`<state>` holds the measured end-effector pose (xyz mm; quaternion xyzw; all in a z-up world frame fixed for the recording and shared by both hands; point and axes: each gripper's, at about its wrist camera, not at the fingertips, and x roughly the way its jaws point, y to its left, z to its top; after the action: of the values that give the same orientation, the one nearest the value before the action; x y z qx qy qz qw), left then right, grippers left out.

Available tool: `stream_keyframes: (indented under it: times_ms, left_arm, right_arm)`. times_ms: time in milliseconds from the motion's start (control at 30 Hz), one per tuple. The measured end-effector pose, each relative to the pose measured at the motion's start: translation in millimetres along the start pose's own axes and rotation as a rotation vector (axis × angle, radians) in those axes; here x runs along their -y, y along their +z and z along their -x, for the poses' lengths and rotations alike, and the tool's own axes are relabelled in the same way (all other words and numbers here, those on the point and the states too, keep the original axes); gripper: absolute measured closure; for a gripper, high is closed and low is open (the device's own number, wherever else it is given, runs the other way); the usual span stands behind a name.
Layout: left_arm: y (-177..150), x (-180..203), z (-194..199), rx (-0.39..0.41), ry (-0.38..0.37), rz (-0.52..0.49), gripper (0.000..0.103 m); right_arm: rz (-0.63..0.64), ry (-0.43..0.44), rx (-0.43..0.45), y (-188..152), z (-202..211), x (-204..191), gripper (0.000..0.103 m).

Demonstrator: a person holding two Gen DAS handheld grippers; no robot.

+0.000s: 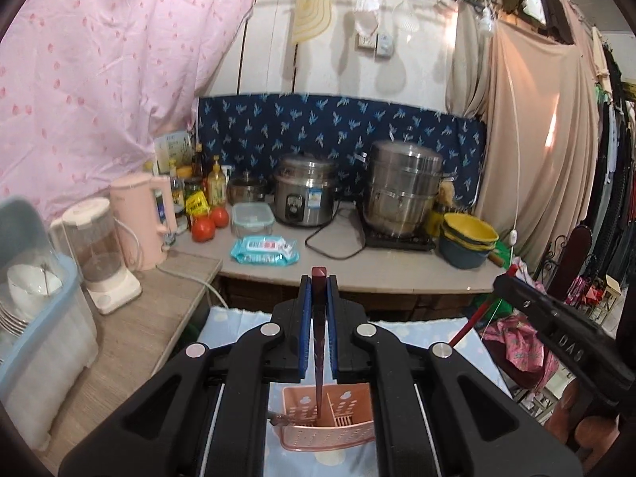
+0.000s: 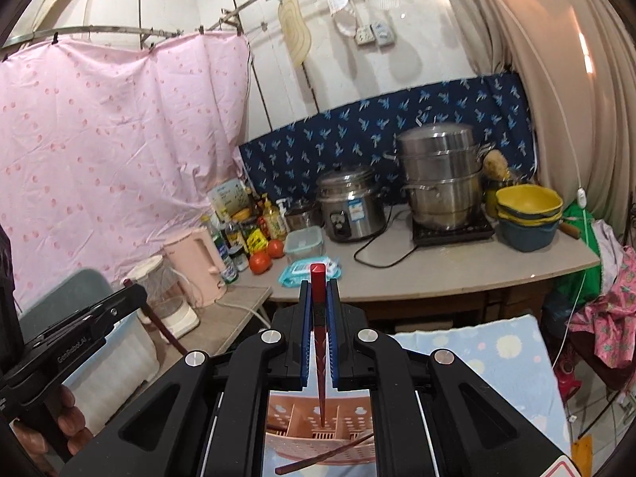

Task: Organize utensils
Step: 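Open both tools to drop the chopsticks into the basket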

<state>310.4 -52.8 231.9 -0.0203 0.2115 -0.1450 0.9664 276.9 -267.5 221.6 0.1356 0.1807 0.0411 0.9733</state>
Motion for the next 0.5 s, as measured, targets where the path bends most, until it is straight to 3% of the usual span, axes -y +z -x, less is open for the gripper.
stream_keyframes:
  times_ms: [267, 500]
  left_arm:
    - [-24.0, -9.3, -30.5, -0.082, 0.01, 0.016, 0.096]
    - [-31.9, -12.9, -38.8, -0.107, 0.028, 0.029, 0.095]
  right_arm:
    - [-0.029, -0.006, -0.122, -34.3, -46.8, 7.5, 0.096]
    - [-0.035, -0.028, -0.156, -46.4, -58.2, 10.9, 0.096]
